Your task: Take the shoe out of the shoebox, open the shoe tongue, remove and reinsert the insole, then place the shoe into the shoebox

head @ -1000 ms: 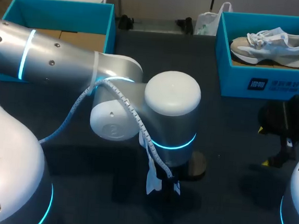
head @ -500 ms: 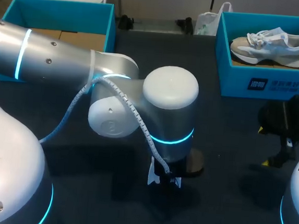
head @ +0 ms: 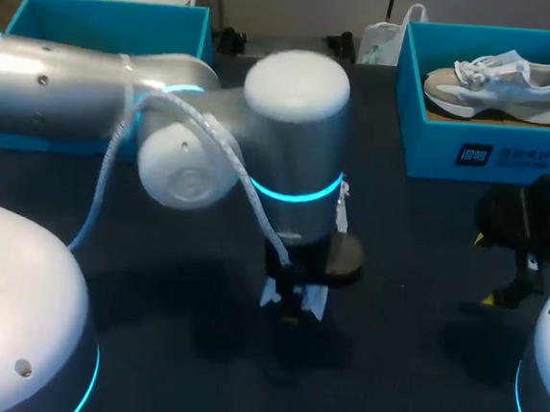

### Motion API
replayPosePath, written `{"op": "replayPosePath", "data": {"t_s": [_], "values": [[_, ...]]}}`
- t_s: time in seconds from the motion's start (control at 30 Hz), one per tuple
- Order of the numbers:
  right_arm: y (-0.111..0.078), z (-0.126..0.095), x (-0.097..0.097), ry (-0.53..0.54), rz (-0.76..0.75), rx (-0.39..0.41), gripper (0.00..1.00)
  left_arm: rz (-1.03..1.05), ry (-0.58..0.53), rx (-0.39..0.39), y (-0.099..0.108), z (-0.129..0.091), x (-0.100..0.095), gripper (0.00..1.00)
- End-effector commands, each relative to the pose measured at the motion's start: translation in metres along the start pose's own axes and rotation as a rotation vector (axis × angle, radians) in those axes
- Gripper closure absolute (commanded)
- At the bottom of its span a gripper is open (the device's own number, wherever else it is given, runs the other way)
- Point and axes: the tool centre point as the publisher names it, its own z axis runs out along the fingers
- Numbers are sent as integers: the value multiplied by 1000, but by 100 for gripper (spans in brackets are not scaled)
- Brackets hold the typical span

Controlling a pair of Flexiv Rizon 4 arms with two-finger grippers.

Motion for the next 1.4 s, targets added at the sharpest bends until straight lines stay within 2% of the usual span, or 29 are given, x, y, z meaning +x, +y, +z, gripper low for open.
{"op": "replayPosePath", "data": {"t_s": [0.03,0.27,0.4,0.53,0.63,1.23,1.33,1.4], "values": [[0,0,1,-2,-1,0,0,19,-4,-2,21,-78,-4,100],[0,0,1,-2,-1,0,0,50,-26,-44,40,-130,-32,100],[0,0,1,-2,-1,0,0,22,-51,-59,66,-155,-53,100],[0,0,1,-2,-1,0,0,-4,-56,-86,91,-170,-70,100],[0,0,1,-2,-1,0,0,-4,-25,-64,118,-180,-91,100],[0,0,1,-2,-1,0,0,-36,-2,-55,117,-183,-89,100],[0,0,1,-2,-1,0,0,-50,-12,-39,125,-195,-90,100],[0,0,1,-2,-1,0,0,-78,-18,-17,141,-208,-98,100]]}}
